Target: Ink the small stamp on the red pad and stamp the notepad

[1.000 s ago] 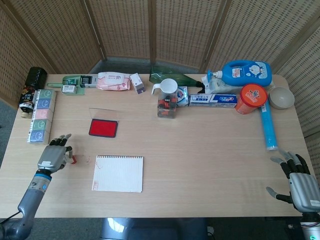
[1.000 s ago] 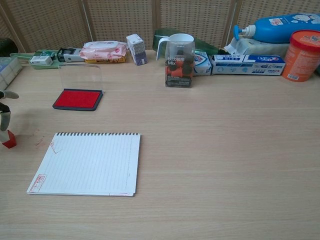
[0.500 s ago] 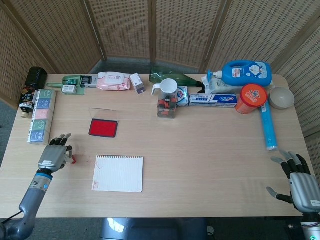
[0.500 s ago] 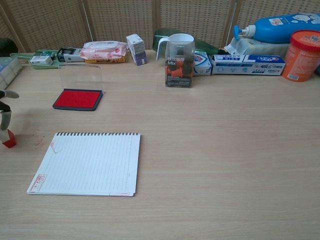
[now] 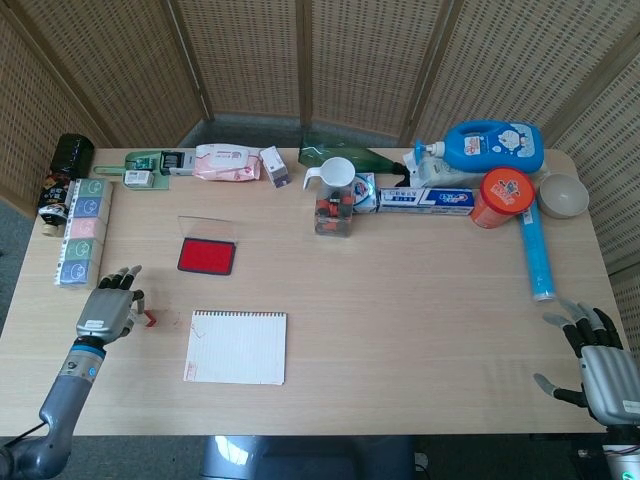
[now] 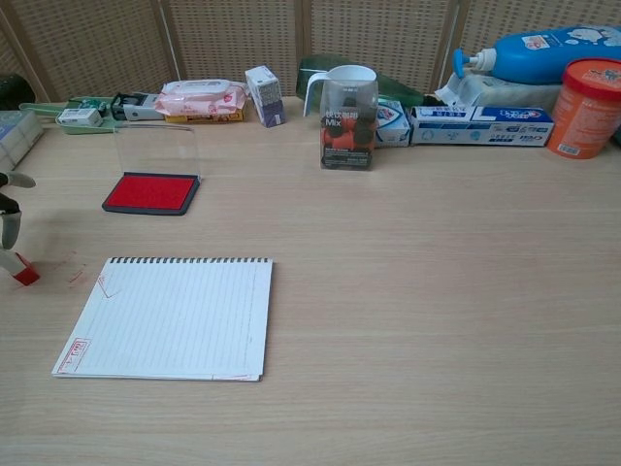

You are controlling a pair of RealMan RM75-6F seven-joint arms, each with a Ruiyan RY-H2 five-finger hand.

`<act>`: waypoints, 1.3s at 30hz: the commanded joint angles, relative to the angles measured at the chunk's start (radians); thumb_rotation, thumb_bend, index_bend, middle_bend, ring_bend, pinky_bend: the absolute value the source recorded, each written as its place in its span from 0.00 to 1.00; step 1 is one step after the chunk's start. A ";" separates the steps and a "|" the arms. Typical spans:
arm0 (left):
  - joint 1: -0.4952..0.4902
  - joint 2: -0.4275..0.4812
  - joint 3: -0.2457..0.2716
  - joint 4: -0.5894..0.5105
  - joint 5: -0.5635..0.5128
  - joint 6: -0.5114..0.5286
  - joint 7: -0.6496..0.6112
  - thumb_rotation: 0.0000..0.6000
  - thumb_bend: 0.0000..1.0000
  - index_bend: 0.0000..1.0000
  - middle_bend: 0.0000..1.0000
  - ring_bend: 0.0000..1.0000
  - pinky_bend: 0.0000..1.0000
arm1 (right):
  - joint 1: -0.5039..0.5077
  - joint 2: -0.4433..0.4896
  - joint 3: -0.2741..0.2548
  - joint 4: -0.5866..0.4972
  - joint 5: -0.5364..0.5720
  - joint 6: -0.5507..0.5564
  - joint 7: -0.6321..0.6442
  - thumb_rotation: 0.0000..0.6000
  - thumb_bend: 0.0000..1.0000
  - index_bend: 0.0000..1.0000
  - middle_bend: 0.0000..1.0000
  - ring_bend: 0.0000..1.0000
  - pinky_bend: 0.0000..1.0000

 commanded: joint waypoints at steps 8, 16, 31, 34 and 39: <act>-0.002 0.006 -0.001 -0.008 -0.008 0.007 0.003 1.00 0.33 0.47 0.00 0.04 0.11 | 0.000 0.001 -0.001 -0.001 -0.001 0.000 0.001 1.00 0.07 0.21 0.11 0.04 0.00; 0.001 0.024 0.003 -0.035 -0.002 0.015 -0.008 1.00 0.33 0.44 0.00 0.04 0.11 | -0.001 0.002 -0.001 -0.001 -0.002 0.001 0.001 1.00 0.07 0.21 0.11 0.04 0.00; 0.058 0.230 0.018 -0.297 0.098 0.165 -0.009 1.00 0.31 0.37 0.00 0.02 0.11 | -0.002 -0.001 -0.004 -0.006 -0.009 0.003 -0.010 1.00 0.07 0.21 0.11 0.04 0.00; 0.090 0.295 0.042 -0.361 0.142 0.212 -0.007 1.00 0.22 0.13 0.00 0.01 0.11 | -0.004 -0.004 0.002 0.001 -0.008 0.015 -0.017 1.00 0.07 0.21 0.10 0.04 0.00; 0.142 0.352 0.081 -0.411 0.191 0.272 -0.012 1.00 0.08 0.00 0.00 0.00 0.10 | -0.010 -0.018 0.015 0.021 -0.015 0.050 -0.041 1.00 0.07 0.17 0.06 0.03 0.00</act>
